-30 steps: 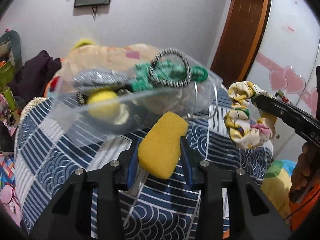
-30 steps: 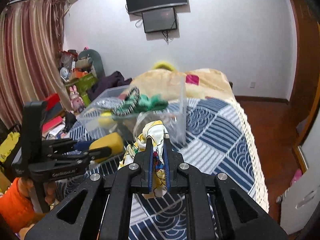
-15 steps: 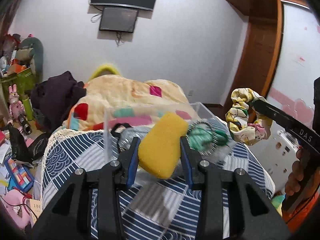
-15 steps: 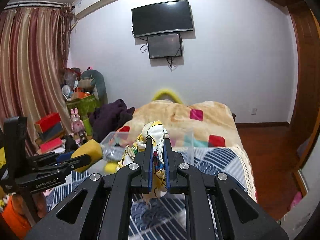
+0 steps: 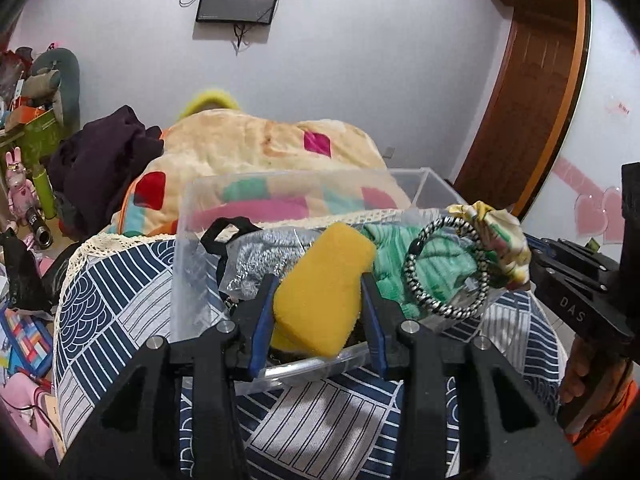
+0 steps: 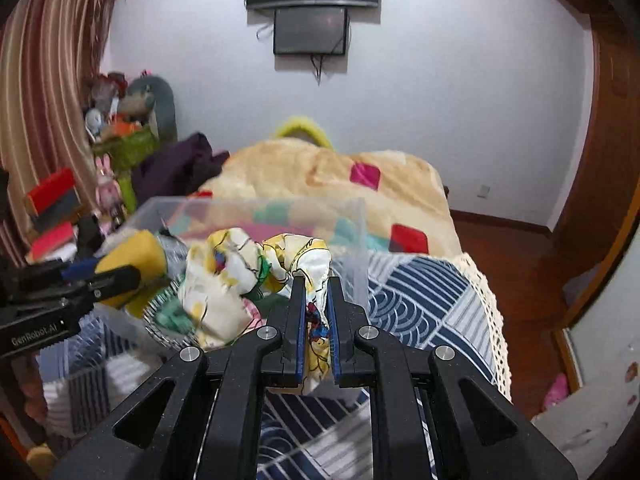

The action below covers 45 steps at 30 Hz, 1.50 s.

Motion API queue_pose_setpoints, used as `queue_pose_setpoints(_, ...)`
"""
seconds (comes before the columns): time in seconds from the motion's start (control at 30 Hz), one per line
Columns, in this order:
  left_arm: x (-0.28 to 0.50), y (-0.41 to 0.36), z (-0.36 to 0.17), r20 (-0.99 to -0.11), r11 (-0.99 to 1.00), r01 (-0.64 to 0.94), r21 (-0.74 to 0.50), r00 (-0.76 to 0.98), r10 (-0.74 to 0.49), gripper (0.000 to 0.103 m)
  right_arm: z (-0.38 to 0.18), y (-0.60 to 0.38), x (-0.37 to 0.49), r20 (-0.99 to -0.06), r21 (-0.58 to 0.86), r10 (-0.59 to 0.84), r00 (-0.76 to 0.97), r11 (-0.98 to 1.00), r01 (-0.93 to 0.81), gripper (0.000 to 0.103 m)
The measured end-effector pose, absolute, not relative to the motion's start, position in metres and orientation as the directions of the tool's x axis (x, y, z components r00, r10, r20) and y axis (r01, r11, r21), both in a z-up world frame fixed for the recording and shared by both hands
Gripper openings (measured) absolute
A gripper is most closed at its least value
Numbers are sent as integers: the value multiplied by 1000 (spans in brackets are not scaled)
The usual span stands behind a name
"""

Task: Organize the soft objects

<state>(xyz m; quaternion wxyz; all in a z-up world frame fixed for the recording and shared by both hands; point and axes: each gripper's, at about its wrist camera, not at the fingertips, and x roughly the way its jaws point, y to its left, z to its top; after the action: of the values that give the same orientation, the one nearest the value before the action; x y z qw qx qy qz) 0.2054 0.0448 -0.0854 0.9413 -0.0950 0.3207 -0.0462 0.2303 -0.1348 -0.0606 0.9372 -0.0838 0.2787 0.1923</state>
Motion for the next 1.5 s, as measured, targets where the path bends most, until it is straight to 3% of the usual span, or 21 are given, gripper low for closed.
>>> queue_pose_setpoints(0.07, 205, 41, -86, -602, 981, 31, -190, 786, -141, 46, -58, -140, 227, -554, -33, 324, 767, 912, -409, 18)
queue_pose_setpoints(0.13, 205, 40, -87, -609, 983, 33, -179, 781, -137, 52, -54, -146, 223, -540, -8, 344, 768, 910, -414, 35)
queue_pose_setpoints(0.2, 201, 39, -87, -609, 985, 33, -172, 782, -132, 54, -51, -150, 221, -522, 7, 360, 773, 908, -418, 45)
queue_pose_setpoints(0.47, 179, 48, -66, -566, 977, 34, -209, 810, -149, 59, -33, -149, 207, -472, 3, 386, 792, 900, -437, 46)
queue_pose_setpoints(0.67, 140, 48, -27, -461, 976, 53, -210, 875, -147, 59, -8, -151, 179, -394, 7, 442, 806, 878, -478, 46)
queue_pose_setpoints(0.8, 111, 45, -3, -389, 980, 69, -186, 911, -138, 59, 10, -152, 151, -302, -6, 478, 825, 864, -503, 68)
queue_pose_setpoints(0.9, 89, 37, 13, -344, 986, 75, -150, 931, -123, 60, 20, -154, 134, -252, -5, 504, 826, 853, -522, 72)
queue_pose_setpoints(1.03, 62, 29, 27, -286, 991, 68, -118, 953, -100, 78, 27, -156, 124, -221, 23, 522, 824, 848, -530, 88)
queue_pose_setpoints(1.17, 45, 23, 31, -263, 994, 50, -94, 962, -73, 90, 26, -153, 120, -230, 27, 523, 821, 846, -532, 90)
queue_pose_setpoints(1.27, 35, 20, 32, -248, 996, 38, -81, 967, -57, 98, 22, -152, 114, -227, 28, 504, 833, 859, -511, 100)
queue_pose_setpoints(1.5, 25, 17, 29, -248, 997, 33, -74, 968, -50, 102, 14, -160, 103, -225, 53, 486, 844, 871, -488, 103)
